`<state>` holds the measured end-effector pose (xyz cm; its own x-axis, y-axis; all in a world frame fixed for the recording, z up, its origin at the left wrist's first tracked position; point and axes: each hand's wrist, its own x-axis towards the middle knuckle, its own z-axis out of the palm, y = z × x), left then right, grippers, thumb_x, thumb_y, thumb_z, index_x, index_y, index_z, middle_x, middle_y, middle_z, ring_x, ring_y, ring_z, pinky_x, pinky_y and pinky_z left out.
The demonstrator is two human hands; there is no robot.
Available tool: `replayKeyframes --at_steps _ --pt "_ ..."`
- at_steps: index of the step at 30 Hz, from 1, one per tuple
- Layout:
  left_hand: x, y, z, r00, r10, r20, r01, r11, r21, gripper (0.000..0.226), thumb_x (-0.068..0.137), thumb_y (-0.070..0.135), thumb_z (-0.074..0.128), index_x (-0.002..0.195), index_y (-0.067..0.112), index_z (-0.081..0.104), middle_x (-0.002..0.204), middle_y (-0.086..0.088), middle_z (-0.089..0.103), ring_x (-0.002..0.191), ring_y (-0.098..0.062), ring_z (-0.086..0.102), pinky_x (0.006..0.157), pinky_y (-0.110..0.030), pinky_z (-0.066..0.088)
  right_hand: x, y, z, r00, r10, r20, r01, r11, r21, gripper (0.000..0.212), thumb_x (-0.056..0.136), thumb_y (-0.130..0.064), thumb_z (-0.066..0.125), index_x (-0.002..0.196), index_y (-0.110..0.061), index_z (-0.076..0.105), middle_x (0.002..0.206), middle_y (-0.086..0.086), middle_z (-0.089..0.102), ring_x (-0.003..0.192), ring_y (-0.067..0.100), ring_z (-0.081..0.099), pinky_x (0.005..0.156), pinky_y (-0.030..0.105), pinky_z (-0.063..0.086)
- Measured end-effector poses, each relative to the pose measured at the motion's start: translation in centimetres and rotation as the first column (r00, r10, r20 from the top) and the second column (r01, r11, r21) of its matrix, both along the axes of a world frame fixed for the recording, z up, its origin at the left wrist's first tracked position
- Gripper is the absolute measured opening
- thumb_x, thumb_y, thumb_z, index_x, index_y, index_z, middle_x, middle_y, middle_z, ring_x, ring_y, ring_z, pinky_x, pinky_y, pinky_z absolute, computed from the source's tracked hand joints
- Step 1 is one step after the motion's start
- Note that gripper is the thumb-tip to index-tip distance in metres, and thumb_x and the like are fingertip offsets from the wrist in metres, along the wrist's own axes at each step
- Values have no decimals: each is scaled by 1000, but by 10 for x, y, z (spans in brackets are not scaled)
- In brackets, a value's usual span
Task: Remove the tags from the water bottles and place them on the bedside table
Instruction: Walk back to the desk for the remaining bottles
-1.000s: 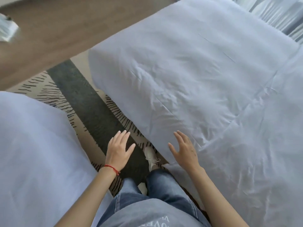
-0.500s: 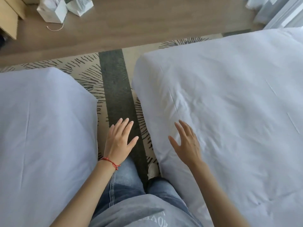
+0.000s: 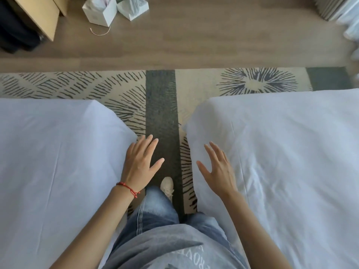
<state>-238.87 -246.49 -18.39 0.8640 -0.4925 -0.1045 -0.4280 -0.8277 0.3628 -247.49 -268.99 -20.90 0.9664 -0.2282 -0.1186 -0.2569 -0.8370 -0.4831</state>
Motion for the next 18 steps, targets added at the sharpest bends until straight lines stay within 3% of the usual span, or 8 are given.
replayKeyframes --at_steps 5,14,18 --pt "85 6 8 999 22 36 -21 1000 -10 54 83 33 61 124 -1 52 130 -24 53 122 -42 47 98 -55 39 102 2 20 996 17 83 -20 999 35 54 90 -48 47 137 -23 36 147 5 37 132 24 36 97 40 42" --pt "186 -15 -1 986 166 -30 -167 986 -16 61 85 44 40 125 -1 51 132 -22 51 124 -40 45 100 -55 39 223 -35 10 994 91 57 -94 994 56 54 88 -40 55 136 -19 40 146 5 38 129 26 39 95 39 42" --pt "226 -24 -5 966 253 -51 -254 967 -16 58 85 41 45 126 0 51 131 -21 52 124 -38 46 100 -52 39 285 -55 7 985 172 23 -174 983 58 53 87 -36 59 134 -16 43 144 7 41 128 28 42 92 45 47"
